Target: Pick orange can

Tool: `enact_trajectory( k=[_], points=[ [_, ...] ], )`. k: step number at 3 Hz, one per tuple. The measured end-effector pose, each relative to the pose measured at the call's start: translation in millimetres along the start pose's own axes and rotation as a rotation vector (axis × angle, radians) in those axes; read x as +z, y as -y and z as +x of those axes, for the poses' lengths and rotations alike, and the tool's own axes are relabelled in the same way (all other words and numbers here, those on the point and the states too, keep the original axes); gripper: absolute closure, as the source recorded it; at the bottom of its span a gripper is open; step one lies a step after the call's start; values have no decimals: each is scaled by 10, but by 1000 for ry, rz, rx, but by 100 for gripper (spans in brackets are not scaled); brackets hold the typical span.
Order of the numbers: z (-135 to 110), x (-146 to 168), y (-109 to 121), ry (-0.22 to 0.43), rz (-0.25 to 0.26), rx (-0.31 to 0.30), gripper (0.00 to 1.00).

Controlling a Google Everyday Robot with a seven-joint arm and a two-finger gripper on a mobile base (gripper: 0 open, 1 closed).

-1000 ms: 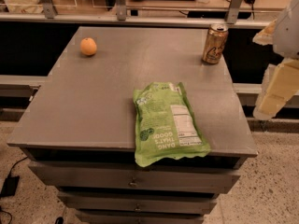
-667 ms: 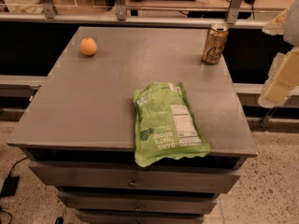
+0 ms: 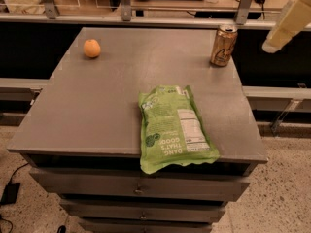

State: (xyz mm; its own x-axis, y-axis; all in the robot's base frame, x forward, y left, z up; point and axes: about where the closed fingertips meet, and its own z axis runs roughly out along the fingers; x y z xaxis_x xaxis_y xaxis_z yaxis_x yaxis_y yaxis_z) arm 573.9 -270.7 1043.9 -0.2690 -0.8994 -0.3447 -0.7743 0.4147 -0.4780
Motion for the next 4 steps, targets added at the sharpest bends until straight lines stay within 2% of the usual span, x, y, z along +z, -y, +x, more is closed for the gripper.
enact_trajectory(
  k=[1,2,3,4],
  points=[
    [-41,-54,90,15,24,3,0],
    [-67,-30,87,27,17,11,0],
    [-275,172,75,123,-41,72,0],
    [-547,674,120,194,-108,160,0]
  ],
)
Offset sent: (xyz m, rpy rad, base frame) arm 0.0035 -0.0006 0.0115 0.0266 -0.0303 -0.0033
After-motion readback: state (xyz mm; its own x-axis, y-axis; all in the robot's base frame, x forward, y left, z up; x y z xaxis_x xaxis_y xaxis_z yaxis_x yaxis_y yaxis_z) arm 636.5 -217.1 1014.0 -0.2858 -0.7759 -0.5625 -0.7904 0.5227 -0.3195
